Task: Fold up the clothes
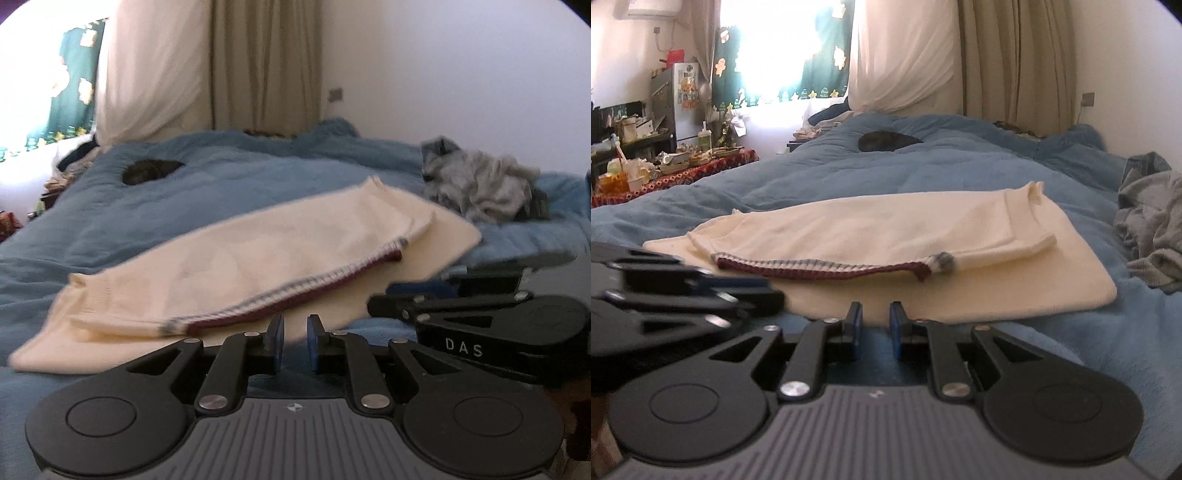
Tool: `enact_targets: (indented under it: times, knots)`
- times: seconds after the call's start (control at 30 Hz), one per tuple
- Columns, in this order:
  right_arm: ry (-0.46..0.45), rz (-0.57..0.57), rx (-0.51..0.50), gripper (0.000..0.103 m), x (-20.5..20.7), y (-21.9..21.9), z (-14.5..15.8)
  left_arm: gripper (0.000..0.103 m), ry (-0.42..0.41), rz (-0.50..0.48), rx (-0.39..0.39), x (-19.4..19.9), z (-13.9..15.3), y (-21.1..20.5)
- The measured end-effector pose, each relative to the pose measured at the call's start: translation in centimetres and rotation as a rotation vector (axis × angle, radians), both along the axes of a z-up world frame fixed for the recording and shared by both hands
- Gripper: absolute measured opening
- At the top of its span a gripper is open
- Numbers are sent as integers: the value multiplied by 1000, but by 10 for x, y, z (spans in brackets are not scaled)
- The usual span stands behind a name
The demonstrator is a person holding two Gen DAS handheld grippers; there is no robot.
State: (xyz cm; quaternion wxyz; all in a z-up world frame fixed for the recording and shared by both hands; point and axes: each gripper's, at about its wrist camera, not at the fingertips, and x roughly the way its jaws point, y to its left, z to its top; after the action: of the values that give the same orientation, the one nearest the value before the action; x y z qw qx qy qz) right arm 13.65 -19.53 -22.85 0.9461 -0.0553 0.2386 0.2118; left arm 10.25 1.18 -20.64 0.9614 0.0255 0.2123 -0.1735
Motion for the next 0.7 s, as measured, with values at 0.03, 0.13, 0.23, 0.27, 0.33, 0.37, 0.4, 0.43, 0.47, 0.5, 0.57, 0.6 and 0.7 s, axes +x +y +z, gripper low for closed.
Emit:
enact_targets:
  times: [0.03,0.13,0.23,0.27,0.33,0.37,0.4,0.43,0.47,0.5,0.57,0.6,0.7]
  knots:
    - [-2,-1,-1,16,0,0,-1,15,-18,16,-14,-3,4,7]
    - [-8,1,-13,17,-6,3,-4,15,-26,89,-5,1,7,22]
    - [-4,3,-10,17,-6,3,-4,19,26,156,21,14,1,34]
    - [-2,4,-11,17,-6,3,-4,19,29,163,25,14,0,36]
    - [0,7,-13,17,-7,2,-3,19,35,177,33,14,-1,40]
    - [-1,7,-14,17,-8,3,-3,20,39,184,37,14,-2,42]
    - [-1,6,-15,17,-9,3,-2,23,42,191,41,14,-3,44]
    - [-2,6,-14,17,-10,3,-3,24,45,198,45,14,-4,46]
    - [-2,7,-14,17,-10,3,-3,24,48,205,49,14,-4,48]
    - [-3,7,-14,17,-10,3,-3,24,51,211,53,14,-5,50]
    - [-4,9,-14,17,-10,3,-3,24,59,240,52,14,-6,57]
    - [-4,10,-14,17,-10,3,-3,24,65,262,46,14,-6,63]
    - [-4,12,-11,17,-11,2,-3,18,104,355,4,19,-4,92]
